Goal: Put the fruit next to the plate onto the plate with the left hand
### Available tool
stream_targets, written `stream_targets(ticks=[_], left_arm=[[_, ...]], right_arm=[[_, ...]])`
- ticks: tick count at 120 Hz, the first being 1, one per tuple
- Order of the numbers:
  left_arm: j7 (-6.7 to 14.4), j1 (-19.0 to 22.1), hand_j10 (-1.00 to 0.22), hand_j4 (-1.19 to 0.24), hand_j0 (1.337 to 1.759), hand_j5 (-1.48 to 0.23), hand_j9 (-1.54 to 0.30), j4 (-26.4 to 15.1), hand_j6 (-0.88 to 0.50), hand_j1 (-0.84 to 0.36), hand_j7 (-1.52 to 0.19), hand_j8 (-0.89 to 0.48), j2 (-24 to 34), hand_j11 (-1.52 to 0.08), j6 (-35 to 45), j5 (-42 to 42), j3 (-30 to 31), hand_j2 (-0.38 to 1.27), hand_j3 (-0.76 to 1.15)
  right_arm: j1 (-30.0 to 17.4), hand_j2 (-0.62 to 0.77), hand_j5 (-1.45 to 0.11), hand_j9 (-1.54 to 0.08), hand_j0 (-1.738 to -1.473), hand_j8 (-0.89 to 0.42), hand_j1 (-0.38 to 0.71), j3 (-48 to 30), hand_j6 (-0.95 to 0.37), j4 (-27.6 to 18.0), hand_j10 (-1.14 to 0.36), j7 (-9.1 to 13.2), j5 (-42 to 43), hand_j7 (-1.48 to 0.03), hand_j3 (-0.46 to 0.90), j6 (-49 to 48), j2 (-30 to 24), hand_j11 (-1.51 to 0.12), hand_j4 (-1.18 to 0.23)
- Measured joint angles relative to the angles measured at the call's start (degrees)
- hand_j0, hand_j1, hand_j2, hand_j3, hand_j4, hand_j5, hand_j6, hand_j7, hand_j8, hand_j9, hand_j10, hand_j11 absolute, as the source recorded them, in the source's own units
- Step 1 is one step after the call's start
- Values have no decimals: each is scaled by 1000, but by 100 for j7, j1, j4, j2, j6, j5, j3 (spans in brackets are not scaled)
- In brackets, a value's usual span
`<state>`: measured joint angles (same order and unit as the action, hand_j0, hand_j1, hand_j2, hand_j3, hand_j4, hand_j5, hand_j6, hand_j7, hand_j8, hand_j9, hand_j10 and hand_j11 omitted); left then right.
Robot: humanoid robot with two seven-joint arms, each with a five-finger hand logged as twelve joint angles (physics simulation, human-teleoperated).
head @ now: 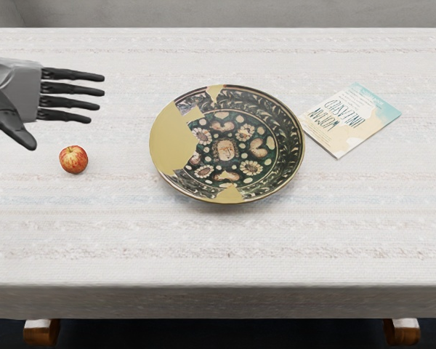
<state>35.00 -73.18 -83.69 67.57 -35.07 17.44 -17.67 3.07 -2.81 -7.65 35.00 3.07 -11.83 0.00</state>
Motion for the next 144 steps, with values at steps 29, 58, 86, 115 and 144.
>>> stream_targets(ticks=[29,58,86,115,144], left_arm=[[0,-83,-14,-13,1658,-18,-18,-165,-13,331,-18,-13,9,-18,0,121,0,1,0],[0,-405,-22,-22,1658,-29,-28,-927,-22,322,-28,-22,-944,-28,363,-2502,-383,3,0],[0,793,-32,-33,1658,-38,-38,-1082,-34,315,-38,-33,-1510,-38,1859,-6421,-51,6,0],[0,1613,-47,-48,1658,-55,-54,-556,-49,301,-55,-49,-2011,-54,3211,-8559,38,11,0],[0,1847,-86,-86,1658,-105,-105,580,-88,255,-105,-88,-2680,-105,3617,-8877,49,19,0]], right_arm=[[1,0,0,0,-1658,0,-349,37,0,-3,0,0,1,0,0,-7,0,0,0],[1,0,0,0,-1658,0,-349,49,0,0,0,0,5,0,0,-4,0,0,0],[24,0,0,0,-1658,0,-349,52,0,8,0,0,5,0,0,4,0,0,0],[45,0,0,0,-1658,0,-349,50,0,12,0,0,2,0,0,9,0,0,0],[52,0,0,0,-1658,0,-349,44,0,11,0,0,0,0,0,13,0,0,0]])
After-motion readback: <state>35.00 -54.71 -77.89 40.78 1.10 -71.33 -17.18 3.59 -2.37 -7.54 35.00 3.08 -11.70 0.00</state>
